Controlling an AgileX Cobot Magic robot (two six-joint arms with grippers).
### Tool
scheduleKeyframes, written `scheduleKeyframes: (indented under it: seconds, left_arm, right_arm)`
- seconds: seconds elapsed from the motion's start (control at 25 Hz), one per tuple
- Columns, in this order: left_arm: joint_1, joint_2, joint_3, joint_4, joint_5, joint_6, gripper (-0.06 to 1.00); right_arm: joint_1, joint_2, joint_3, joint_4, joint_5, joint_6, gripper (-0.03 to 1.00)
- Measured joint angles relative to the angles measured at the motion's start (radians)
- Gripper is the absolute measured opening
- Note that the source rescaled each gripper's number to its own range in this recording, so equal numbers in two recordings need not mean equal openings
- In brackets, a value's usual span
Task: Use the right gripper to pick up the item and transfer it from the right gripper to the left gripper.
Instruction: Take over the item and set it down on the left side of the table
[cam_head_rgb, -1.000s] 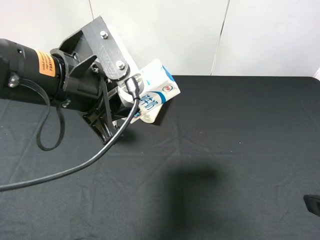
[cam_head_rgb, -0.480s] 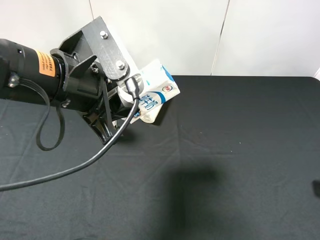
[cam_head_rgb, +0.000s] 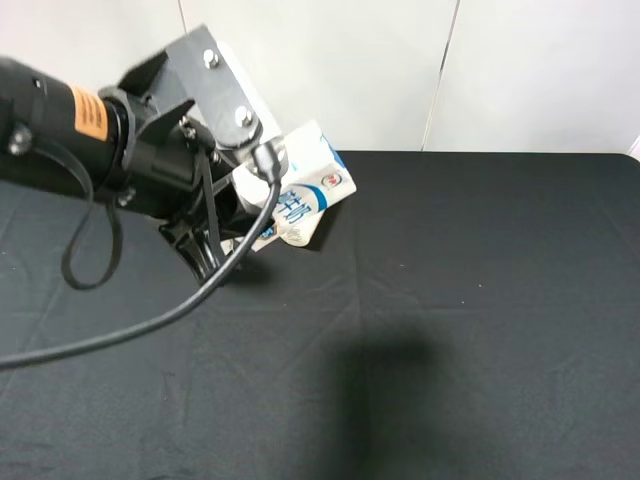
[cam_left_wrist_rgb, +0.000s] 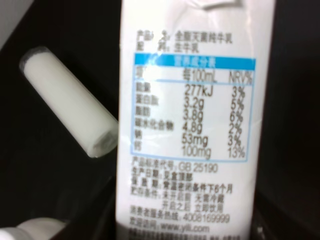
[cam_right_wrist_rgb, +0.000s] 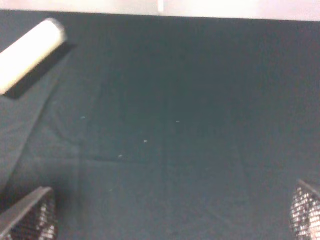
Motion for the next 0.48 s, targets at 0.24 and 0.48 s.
scheduleKeyframes:
  seconds: [0.24,0.48]
  left_arm:
    - [0.001,0.0,-0.064,0.007,0.073,-0.043,0.0]
    - [0.07,0.001,-0.143,0.058,0.212,-0.181,0.0]
  right_arm:
    - [-0.041,0.0,0.0,0.002,0.0,0.001,1.0]
    - [-0.041,0.0,0.0,0.003,0.0,0.003,1.0]
